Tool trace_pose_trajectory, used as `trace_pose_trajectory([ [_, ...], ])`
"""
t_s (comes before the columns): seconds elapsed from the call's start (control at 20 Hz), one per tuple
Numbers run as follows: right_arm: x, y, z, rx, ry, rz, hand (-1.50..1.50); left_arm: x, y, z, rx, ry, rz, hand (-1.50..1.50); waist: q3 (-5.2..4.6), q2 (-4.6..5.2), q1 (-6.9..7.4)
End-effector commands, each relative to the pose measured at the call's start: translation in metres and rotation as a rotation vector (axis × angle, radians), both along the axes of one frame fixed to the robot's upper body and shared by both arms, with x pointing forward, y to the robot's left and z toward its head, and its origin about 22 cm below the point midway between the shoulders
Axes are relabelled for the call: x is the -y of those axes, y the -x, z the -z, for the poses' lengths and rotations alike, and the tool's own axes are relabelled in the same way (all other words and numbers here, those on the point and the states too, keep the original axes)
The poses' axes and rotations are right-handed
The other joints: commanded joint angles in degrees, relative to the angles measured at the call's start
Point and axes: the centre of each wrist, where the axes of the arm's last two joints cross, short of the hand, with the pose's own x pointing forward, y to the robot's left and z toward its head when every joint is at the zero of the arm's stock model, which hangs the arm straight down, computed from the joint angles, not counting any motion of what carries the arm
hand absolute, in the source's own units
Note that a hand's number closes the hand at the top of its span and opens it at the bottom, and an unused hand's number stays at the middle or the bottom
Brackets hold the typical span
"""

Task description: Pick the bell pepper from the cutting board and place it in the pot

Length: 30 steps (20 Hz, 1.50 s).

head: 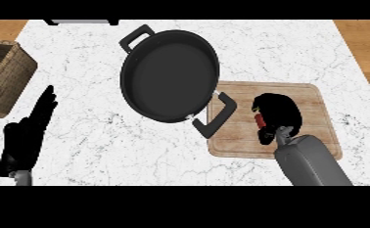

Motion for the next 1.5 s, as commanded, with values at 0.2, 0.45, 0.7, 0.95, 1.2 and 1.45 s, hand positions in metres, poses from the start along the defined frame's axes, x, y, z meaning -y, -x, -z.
trace_pose_trajectory([
  [0.2,-0.001,0.0,0.012,0.025,-0.005,-0.033,1.5,-0.022,0.005,-0.003,0.009,-0.006,-0.006,0.0,0.0,0.0,0.03],
  [0.45,-0.12,0.065,-0.004,-0.179,-0.146,-0.927,1.5,0.008,-0.009,-0.002,0.006,0.007,0.074,0.0,-0.1,0.5,5.03],
  [0.7,-0.151,0.124,-0.017,-0.239,-0.198,-1.378,1.5,0.012,-0.01,0.006,-0.011,0.0,0.048,0.0,-0.01,-0.01,1.93],
  [0.95,-0.126,0.13,-0.059,-0.011,-0.212,-1.476,1.5,0.011,-0.011,0.004,-0.002,0.009,-0.007,0.0,0.03,-0.17,-0.39],
  [1.2,-0.109,0.117,-0.102,0.321,-0.339,-1.422,1.5,-0.002,0.0,-0.008,0.002,0.0,0.001,0.0,0.08,-0.18,-0.01],
  [1.45,-0.096,0.13,-0.142,0.565,-0.487,-1.31,1.5,0.002,-0.005,0.005,0.006,-0.003,-0.026,0.0,0.02,-0.11,-0.7],
])
